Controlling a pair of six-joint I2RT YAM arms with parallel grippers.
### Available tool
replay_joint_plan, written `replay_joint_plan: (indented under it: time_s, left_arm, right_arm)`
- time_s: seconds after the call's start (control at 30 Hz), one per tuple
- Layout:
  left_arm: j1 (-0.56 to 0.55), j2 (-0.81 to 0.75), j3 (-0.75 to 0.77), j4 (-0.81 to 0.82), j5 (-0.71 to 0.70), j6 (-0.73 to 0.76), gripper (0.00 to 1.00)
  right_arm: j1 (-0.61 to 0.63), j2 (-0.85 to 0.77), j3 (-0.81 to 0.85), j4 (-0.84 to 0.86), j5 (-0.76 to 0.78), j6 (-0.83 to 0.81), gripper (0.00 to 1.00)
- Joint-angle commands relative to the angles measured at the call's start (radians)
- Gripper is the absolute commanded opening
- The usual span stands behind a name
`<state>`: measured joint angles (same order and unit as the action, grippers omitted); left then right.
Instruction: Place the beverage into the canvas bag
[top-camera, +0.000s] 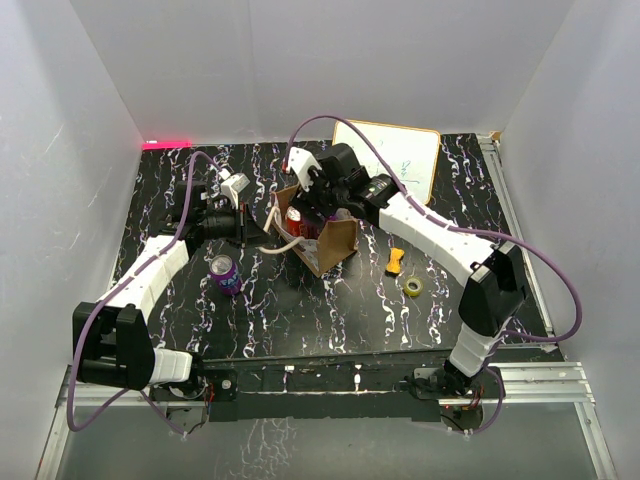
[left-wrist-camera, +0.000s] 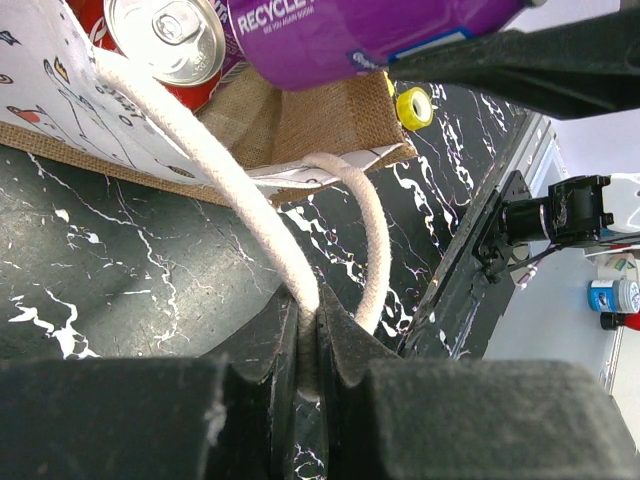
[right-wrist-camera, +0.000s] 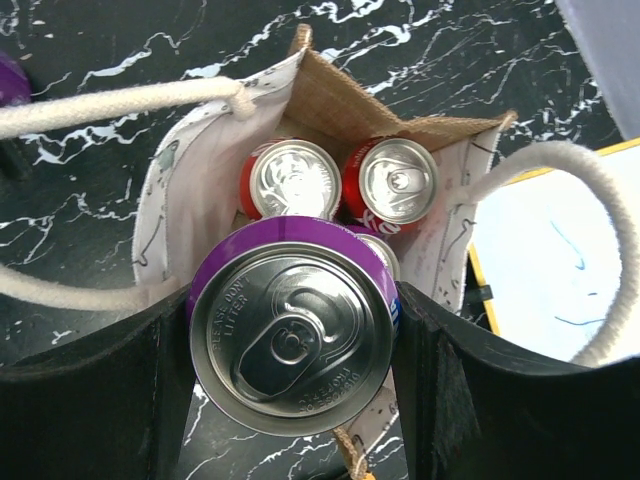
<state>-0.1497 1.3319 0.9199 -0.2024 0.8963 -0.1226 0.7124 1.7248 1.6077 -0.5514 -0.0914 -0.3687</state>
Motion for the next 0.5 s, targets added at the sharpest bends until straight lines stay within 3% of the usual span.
replay_joint_plan:
  time_s: [0.0, 0.47]
  left_arm:
    - [0.002, -0.043, 0.0, -0.02, 0.029, 0.022, 0.0]
    - [0.002, -0.022, 0.022, -0.031, 0.033, 0.029, 0.0]
  right_arm:
    - [0.003, -0.031, 0.068, 0.09, -0.09, 0.007, 0.15]
    - [0.003, -0.072, -0.003, -0.033, -0.16, -0.041, 0.12]
